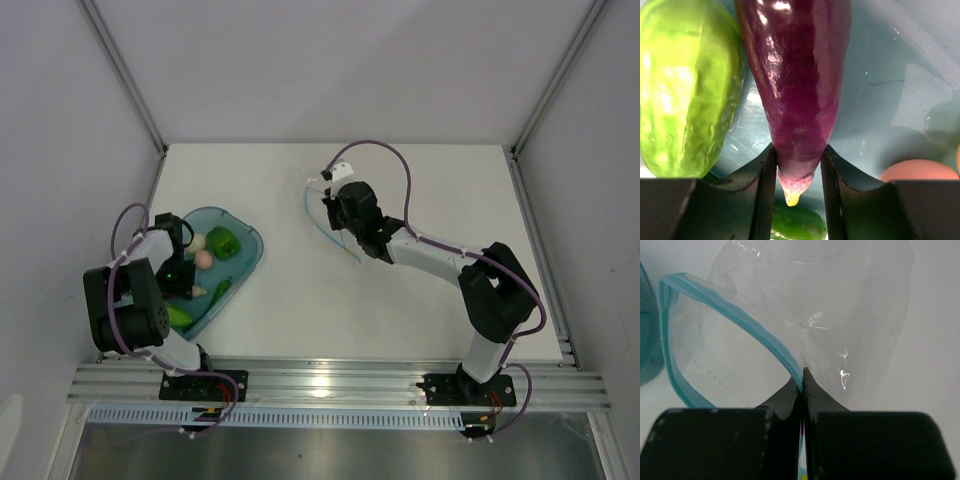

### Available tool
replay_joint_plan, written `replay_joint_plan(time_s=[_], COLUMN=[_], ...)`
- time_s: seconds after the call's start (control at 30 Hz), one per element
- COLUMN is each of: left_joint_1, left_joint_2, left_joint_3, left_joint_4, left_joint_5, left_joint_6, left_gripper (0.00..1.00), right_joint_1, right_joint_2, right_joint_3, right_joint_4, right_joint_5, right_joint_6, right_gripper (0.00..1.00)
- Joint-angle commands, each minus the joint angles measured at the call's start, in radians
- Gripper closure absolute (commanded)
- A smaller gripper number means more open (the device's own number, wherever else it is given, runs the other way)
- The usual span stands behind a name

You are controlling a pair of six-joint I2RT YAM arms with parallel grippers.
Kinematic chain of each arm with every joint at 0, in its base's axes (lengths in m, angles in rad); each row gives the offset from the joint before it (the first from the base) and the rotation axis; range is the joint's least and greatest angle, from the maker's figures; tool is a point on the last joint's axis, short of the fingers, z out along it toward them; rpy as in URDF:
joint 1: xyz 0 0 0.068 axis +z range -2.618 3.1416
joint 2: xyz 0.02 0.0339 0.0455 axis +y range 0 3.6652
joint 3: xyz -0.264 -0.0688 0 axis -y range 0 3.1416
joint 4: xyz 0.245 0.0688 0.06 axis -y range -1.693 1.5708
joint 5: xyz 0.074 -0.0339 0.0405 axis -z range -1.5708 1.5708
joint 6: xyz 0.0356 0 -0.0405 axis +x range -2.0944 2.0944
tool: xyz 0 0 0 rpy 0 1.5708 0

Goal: Place the food in the zip-top bag and seal the zipper
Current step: Pick up the fake vegetable from the bin.

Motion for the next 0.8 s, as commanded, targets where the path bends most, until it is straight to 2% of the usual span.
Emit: replay_joint_plan(time_s=[0.0, 0.1, 0.17, 0.5, 0.63, 0.67, 0.73, 0.77], left_joint_1=[0.006, 0.004, -0.002, -0.123, -0.256, -0.319, -0.368, -0.411], left_joint_2=[-0.051, -0.112, -0.172, -0.408, -0.451, -0.460, -0.493, -0.509], left_joint_3=[-0.031, -0.051, -0.057, 0.055, 0.129, 0.141, 0.143, 0.138], left_joint_4=[0.008, 0.020, 0.017, -0.083, -0.096, -0.090, -0.043, -0.012], left_joint_5=[0.004, 0.041, 0.055, 0.043, -0.022, -0.023, 0.013, 0.048], left_joint_6=[0.041, 0.070, 0.083, 0.217, 0.310, 0.366, 0.429, 0.517], left_gripper=[0.77, 0.88, 0.99, 0.99, 0.99, 0.99, 0.99, 0.99], right_joint_1=[-0.003, -0.001, -0.001, -0.001, -0.001, 0.000, -0.001, 0.000], right_joint_2=[-0.055, -0.052, -0.050, -0.046, -0.041, -0.040, -0.033, -0.032], right_joint_3=[-0.005, 0.000, 0.000, 0.002, 0.005, 0.006, 0.011, 0.014], right_joint_4=[0.057, 0.057, 0.059, 0.062, 0.060, 0.059, 0.056, 0.054], right_joint_5=[-0.003, -0.004, -0.004, -0.006, -0.009, -0.007, -0.006, -0.006], right_joint_6=[0.013, 0.016, 0.015, 0.018, 0.021, 0.022, 0.022, 0.021], right_gripper=[1.00, 1.00, 1.00, 1.00, 1.00, 1.00, 1.00, 1.00])
